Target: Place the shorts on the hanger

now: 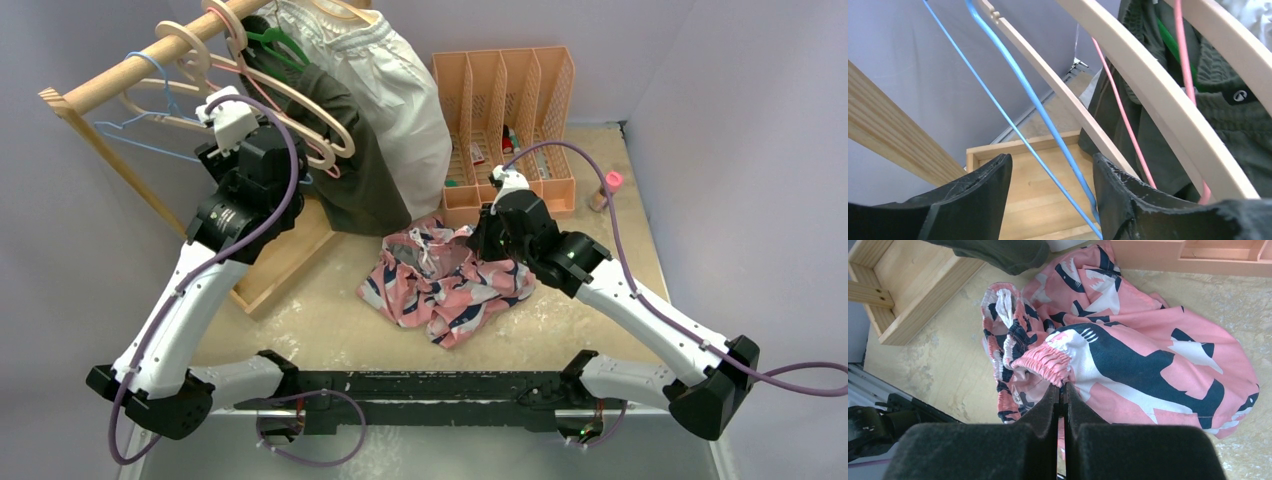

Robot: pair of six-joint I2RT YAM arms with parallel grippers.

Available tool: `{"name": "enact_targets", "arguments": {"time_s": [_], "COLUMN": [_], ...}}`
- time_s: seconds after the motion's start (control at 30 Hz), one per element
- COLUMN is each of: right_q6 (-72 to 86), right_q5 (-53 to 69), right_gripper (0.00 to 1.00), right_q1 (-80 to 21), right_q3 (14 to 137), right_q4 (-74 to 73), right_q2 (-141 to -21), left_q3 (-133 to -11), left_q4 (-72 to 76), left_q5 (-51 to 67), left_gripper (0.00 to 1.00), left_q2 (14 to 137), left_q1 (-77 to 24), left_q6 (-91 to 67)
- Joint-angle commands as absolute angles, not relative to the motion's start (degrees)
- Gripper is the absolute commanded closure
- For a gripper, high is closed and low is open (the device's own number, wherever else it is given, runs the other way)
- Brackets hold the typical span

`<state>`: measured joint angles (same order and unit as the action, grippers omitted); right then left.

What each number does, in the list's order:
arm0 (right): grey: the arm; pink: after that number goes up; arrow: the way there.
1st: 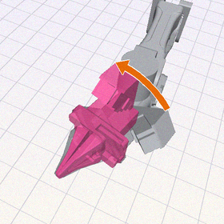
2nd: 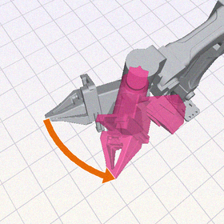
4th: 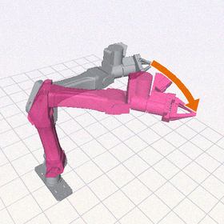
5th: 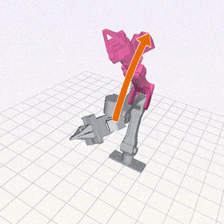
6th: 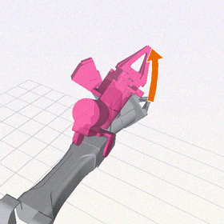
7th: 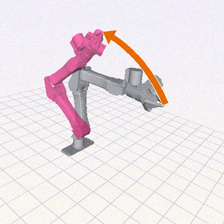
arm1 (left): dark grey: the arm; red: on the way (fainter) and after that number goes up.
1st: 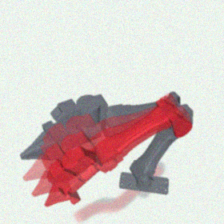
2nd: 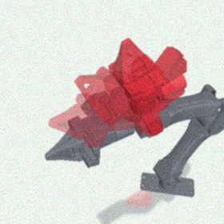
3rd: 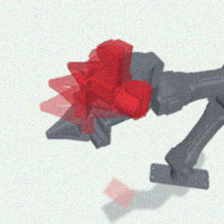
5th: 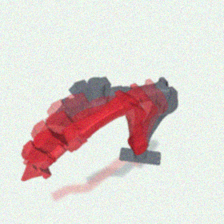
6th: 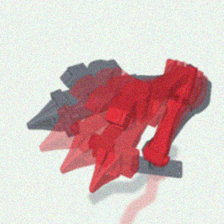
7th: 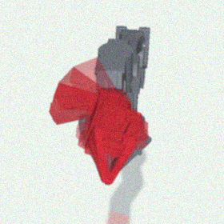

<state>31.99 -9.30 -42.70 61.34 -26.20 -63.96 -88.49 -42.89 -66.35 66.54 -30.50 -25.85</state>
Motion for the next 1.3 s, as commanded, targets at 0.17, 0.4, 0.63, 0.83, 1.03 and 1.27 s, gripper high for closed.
{"name": "enact_targets", "arguments": {"time_s": [0.17, 0.4, 0.63, 0.83, 1.03, 1.27], "right_q6": [30.4, 30.3, 30.3, 30.2, 30.1, 30.0], "right_q5": [-8.4, -7.6, -7.5, -8.2, -8.0, -7.9], "right_gripper": [1.0, 1.0, 1.0, 1.0, 1.0, 1.0], "right_q1": [-42.8, -42.8, -42.8, -42.8, -42.8, -42.9], "right_q3": [60.8, 60.4, 60.5, 62.5, 62.3, 62.4], "right_q4": [-23.1, -21.9, -21.8, -23.7, -22.9, -23.3], "right_q2": [-63.4, -64.1, -64.2, -65.2, -65.0, -65.0], "left_q3": [-88.5, -86.2, -86.3, -84.6, -85.1, -84.5], "left_q4": [-45.1, -46.3, -45.4, -45.6, -44.1, -35.9], "left_q5": [-63.8, -63.8, -67.0, -69.4, -68.7, -69.0], "left_gripper": [0.67, 0.81, 0.8, 0.7, 0.85, 1.0], "left_q2": [65.3, 63.2, 63.3, 63.9, 63.7, 60.9], "left_q1": [-29.1, -29.1, -29.1, -29.1, -29.1, -29.1], "left_q6": [-24.7, -24.9, -22.7, -22.4, -20.1, -13.5]}}
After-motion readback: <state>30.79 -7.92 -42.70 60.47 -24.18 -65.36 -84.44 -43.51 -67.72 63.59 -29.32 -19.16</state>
